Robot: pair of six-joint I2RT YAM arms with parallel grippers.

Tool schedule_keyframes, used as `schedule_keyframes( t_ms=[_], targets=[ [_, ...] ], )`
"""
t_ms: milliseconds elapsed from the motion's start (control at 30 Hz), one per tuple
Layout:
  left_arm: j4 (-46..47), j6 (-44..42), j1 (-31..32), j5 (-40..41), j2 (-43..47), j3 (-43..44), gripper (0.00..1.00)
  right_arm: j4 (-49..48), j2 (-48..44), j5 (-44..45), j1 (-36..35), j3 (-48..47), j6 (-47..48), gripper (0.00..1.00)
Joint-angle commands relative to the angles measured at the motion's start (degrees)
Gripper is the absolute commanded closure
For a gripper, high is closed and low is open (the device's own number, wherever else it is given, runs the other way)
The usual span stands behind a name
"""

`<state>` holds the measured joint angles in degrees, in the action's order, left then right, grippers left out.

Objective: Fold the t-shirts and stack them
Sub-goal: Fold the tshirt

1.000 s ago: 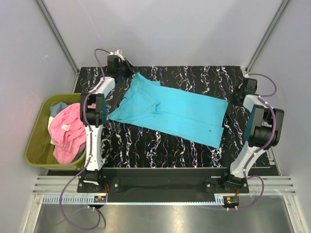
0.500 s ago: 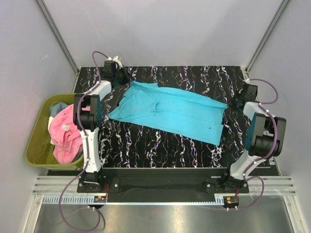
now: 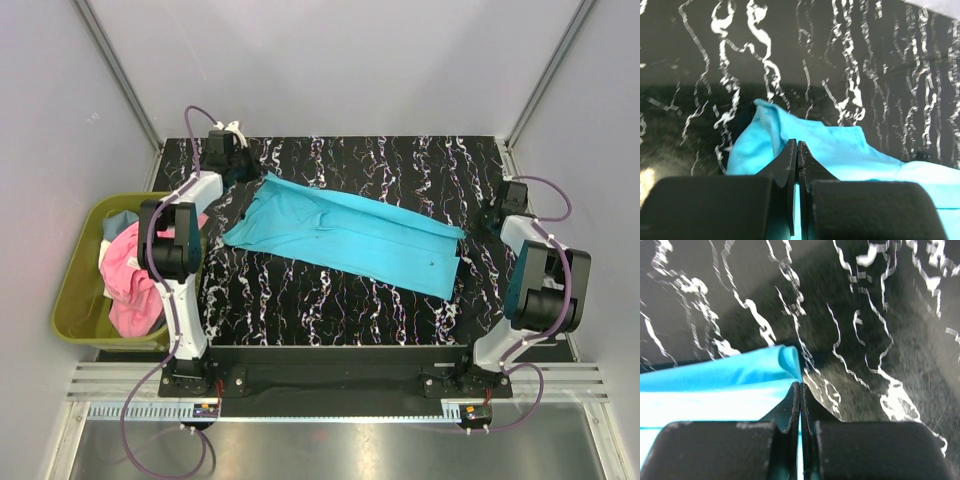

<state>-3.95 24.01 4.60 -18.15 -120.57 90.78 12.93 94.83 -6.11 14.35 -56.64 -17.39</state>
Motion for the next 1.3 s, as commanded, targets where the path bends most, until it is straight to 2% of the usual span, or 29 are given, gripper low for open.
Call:
schedule_keyframes(
  t_ms=[0,300,333,400,433,467,500,533,600,733,833,1000,1067,1167,1267],
  targets=[
    [-0.27,-2.83,-0.29,4.09,3.94,-1.40,1.00,2.89,-0.17,-0.04,-0.11,-0.32,-0.81,1.00],
    [-1.41,-2.48,-0.29,5.23,4.38,-4.47,1.00,2.37,-3.94,-1.36,-0.11,3.82,-1.95,0.99],
    [-1.59,-2.39,-0.29,5.41,4.47,-4.56,0.97,2.36,-4.21,-1.45,-0.28,4.60,-2.12,0.99],
    [-2.29,-2.30,-0.29,5.76,4.47,-4.82,0.90,2.54,-5.09,-1.54,-0.37,5.40,-2.74,0.98],
    [-2.30,-2.04,-0.29,6.02,4.56,-4.91,0.81,2.54,-5.44,-1.97,-0.46,5.75,-2.83,0.96],
    [-2.64,-1.78,-0.29,6.02,4.73,-5.00,0.69,2.63,-6.31,-2.24,-0.46,6.36,-3.00,0.89],
    [-3.69,-1.51,-0.29,6.63,5.08,-4.74,0.59,2.80,-6.84,-2.24,-0.55,6.63,-3.18,0.86],
    [-4.05,-1.07,-0.29,7.07,5.43,-4.74,0.53,3.15,-7.54,-2.41,-0.55,6.81,-3.35,0.83],
    [-4.40,-0.90,0.05,7.43,7.28,-4.65,0.49,3.59,-9.74,-3.99,-0.55,6.55,-3.88,0.77],
    [-6.69,-1.42,2.25,8.92,9.65,-2.11,0.45,4.74,-11.59,-7.15,-1.07,3.92,-5.81,0.74],
    [-9.14,-1.33,4.80,7.53,8.87,1.66,0.44,4.13,-10.72,-7.17,-4.06,2.25,-6.96,0.73],
    [-8.19,0.42,7.88,0.33,3.95,5.37,0.44,2.80,-4.83,-6.45,-10.03,-1.36,-7.66,0.73],
    [-6.79,1.65,8.23,-2.75,1.85,6.07,0.45,0.18,-1.25,-9.43,-12.58,-3.64,-7.84,0.73],
    [-6.25,2.80,8.41,-2.86,-0.70,7.74,0.45,-0.19,5.69,-16.38,-17.41,-10.58,-7.05,0.72],
    [-17.01,1.13,8.41,1.88,-5.70,16.16,0.44,0.61,9.92,-17.36,-21.19,-15.51,-7.05,0.73]
  ],
)
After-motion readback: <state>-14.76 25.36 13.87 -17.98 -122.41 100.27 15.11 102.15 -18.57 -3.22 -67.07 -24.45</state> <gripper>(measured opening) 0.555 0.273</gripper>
